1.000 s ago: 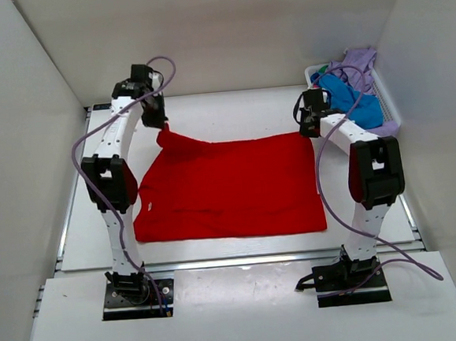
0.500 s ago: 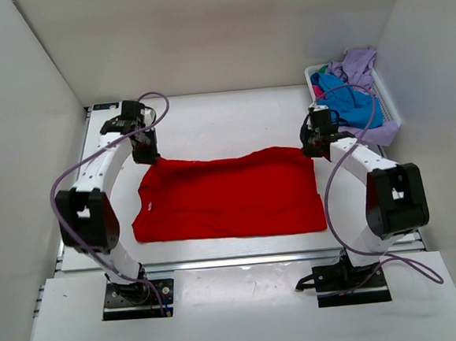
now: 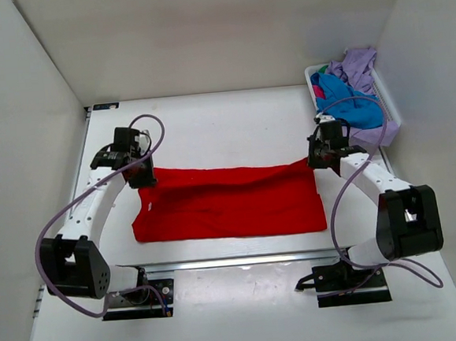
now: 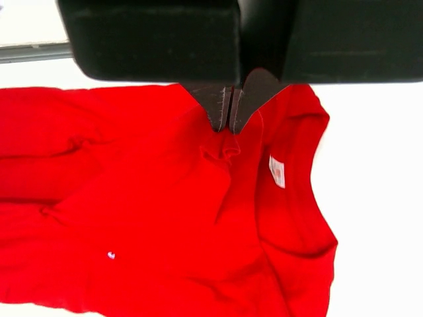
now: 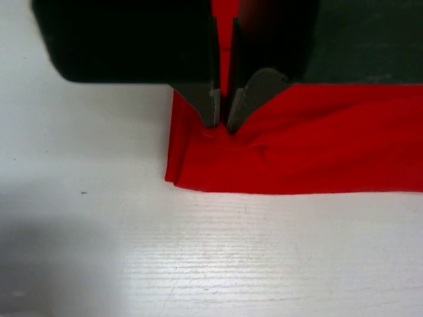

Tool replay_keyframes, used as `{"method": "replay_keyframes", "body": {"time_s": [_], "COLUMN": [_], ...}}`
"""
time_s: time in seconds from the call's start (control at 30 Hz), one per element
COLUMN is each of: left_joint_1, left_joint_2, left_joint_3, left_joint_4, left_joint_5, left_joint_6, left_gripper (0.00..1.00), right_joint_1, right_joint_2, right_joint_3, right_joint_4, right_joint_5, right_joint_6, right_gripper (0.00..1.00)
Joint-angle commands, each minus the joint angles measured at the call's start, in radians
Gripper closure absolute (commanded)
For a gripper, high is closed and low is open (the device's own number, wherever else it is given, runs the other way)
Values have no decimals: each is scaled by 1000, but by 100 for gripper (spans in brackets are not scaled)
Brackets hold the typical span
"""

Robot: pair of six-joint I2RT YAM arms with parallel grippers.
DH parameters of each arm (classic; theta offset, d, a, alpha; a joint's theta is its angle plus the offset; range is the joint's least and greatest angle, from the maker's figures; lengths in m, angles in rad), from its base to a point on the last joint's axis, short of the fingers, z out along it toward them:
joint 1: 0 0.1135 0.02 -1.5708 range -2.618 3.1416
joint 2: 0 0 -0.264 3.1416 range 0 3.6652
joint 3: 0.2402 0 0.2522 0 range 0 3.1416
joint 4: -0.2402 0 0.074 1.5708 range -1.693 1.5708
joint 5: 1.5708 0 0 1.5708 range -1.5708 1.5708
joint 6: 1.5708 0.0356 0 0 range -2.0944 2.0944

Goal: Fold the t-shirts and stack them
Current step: Fold the other side of the tshirt into a rectangle

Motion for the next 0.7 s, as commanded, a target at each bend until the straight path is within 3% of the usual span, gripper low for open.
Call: {"method": "replay_keyframes", "body": {"time_s": [0.0,0.67], "left_joint_1": [2,-21], "left_joint_2": [-80,-245], "left_joint_3": [-43,-192], "left_joint_4": [6,-26], "left_joint_5": [18,43], "left_joint_6": [-6,-54], "left_gripper": [100,100], "right_joint_1": [-14,6], "right_joint_2": [-68,-165], "right_joint_3": [-26,-172], "right_joint_4": [27,-2], "right_joint_5": [-54,-80], "right_joint_6": [3,52], "right_gripper": [100,100]}}
